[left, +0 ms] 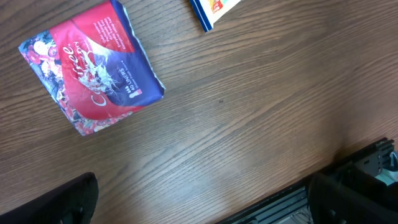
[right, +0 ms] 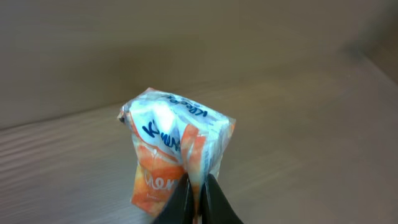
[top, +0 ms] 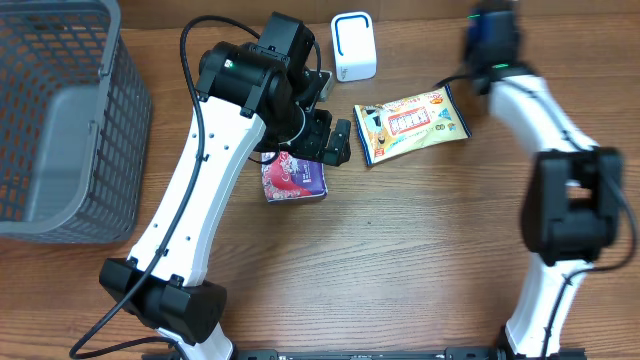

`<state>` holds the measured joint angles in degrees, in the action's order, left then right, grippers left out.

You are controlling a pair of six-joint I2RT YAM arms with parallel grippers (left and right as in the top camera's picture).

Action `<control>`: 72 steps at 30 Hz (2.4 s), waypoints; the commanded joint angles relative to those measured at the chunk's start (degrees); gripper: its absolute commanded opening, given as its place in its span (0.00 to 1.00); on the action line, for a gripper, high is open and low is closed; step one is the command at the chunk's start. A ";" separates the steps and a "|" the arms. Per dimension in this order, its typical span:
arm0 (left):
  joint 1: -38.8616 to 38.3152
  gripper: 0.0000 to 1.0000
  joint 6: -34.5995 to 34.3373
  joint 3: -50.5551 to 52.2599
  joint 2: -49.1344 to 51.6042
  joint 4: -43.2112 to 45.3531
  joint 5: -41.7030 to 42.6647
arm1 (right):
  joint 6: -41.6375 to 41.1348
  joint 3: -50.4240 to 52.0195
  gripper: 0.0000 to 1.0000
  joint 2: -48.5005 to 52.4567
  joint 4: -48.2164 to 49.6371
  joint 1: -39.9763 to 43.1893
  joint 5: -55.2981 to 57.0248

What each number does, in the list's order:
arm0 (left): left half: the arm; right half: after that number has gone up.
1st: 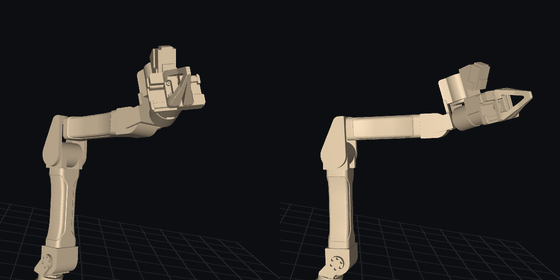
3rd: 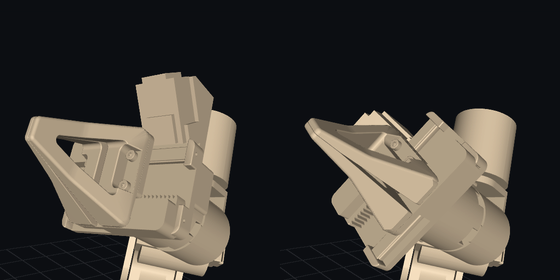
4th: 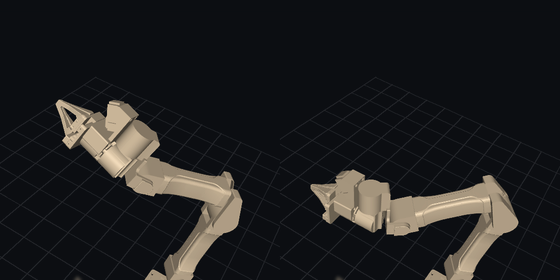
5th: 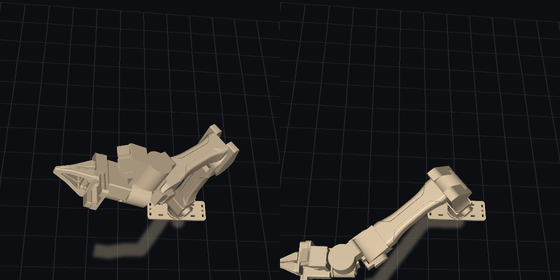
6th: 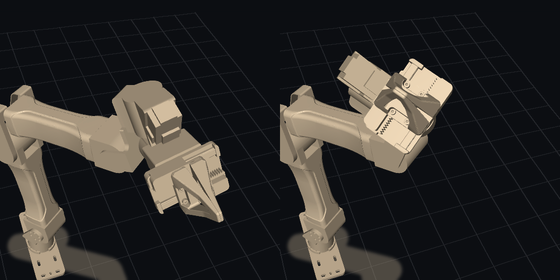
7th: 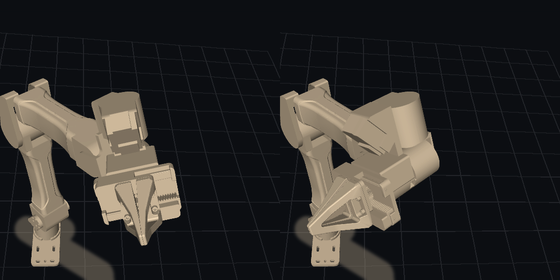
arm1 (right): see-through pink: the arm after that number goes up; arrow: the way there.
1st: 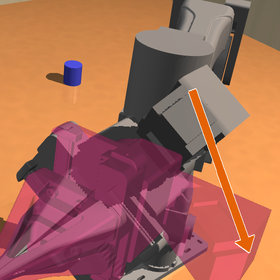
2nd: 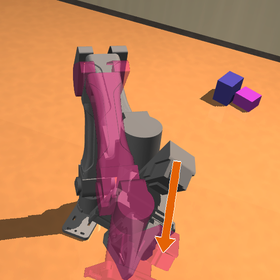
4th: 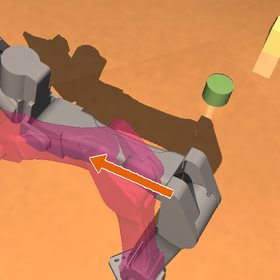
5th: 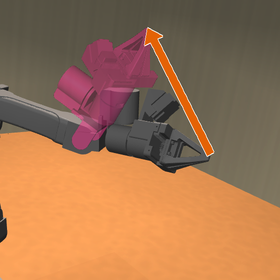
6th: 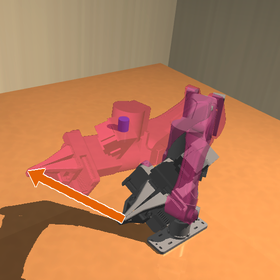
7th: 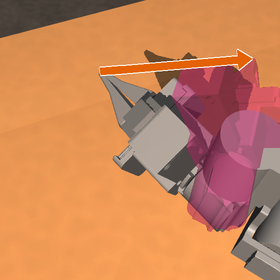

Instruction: Scan the item barcode

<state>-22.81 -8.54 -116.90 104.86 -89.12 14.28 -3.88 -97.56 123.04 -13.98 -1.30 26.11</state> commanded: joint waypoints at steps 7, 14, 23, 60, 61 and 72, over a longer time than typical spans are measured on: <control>-0.04 1.00 1.27 0.09 0.13 0.04 -0.35 | -14.75 -1.38 0.04 -5.27 -24.24 18.27 1.20; -0.04 1.00 1.27 0.09 0.13 0.04 -0.33 | -17.62 -1.03 0.04 -4.55 -32.89 29.38 -2.78; -0.04 0.99 1.27 0.09 0.13 0.04 -0.33 | -17.64 -1.01 0.04 -3.37 -37.66 38.14 -6.82; -0.04 1.00 1.27 0.09 0.13 0.04 -0.33 | -16.90 7.30 1.00 -2.82 -29.88 46.75 -15.28; -0.04 1.00 1.27 0.09 0.13 0.04 -0.33 | -16.04 6.58 1.00 -2.95 -30.64 46.58 -17.40; -0.04 1.00 1.27 0.09 0.13 0.04 -0.33 | -12.20 -1.09 1.00 -7.58 -31.54 41.70 -54.38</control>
<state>-22.81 -8.54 -116.90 104.86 -89.12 14.28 -18.09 -95.94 119.15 -45.78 42.35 -15.84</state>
